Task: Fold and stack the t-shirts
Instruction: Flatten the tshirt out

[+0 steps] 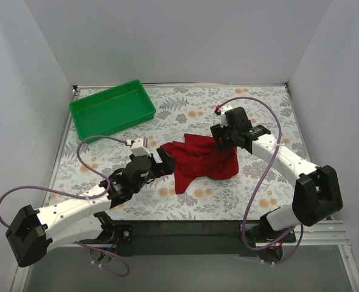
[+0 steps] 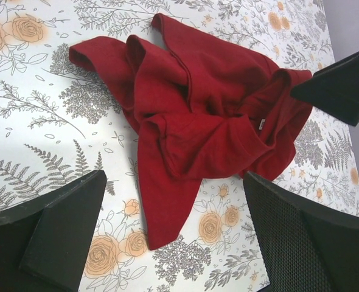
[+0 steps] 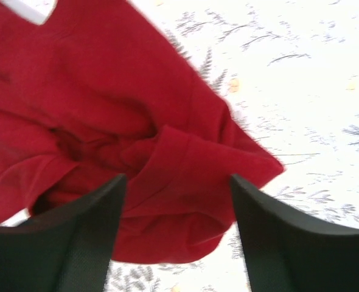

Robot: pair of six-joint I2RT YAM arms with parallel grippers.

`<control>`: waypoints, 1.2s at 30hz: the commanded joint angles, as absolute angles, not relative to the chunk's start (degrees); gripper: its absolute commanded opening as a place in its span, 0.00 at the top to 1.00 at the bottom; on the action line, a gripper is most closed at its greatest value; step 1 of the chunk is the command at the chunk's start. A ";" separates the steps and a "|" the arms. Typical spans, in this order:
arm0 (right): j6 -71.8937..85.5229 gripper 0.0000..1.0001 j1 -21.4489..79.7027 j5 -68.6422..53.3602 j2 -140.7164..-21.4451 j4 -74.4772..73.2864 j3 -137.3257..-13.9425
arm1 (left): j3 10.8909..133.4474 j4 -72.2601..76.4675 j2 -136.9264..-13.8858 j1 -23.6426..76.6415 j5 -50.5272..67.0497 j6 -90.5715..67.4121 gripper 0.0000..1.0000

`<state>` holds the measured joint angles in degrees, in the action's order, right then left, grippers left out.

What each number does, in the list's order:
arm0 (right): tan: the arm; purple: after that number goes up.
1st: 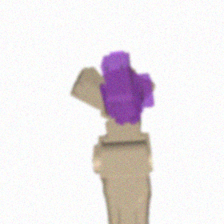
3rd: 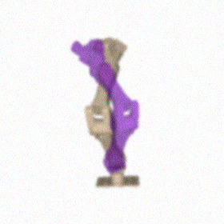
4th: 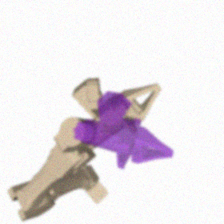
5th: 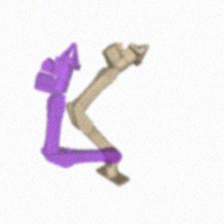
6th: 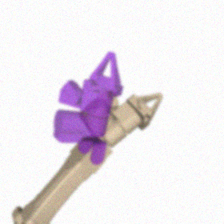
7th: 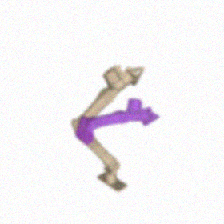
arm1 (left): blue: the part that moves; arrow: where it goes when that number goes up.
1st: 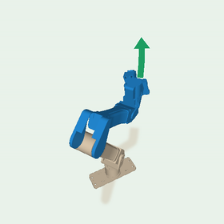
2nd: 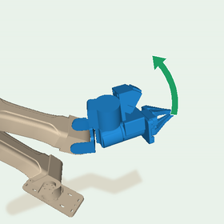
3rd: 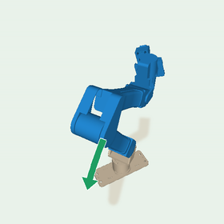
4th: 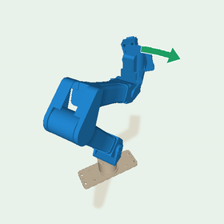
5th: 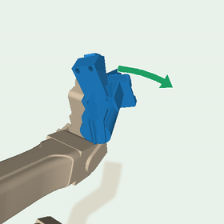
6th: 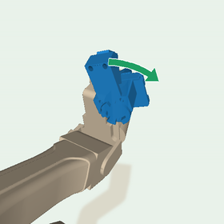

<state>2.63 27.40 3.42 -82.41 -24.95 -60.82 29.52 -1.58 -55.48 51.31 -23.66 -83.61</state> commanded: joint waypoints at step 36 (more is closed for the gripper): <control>1.69 0.65 29.09 17.58 -80.96 -19.69 -57.58 | 26.10 3.25 -53.52 50.27 -19.51 -82.71 0.12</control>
<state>3.90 29.21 13.41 -84.71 -21.93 -59.00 26.59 3.22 -53.71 50.68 -18.63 -82.52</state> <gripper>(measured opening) 0.403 0.883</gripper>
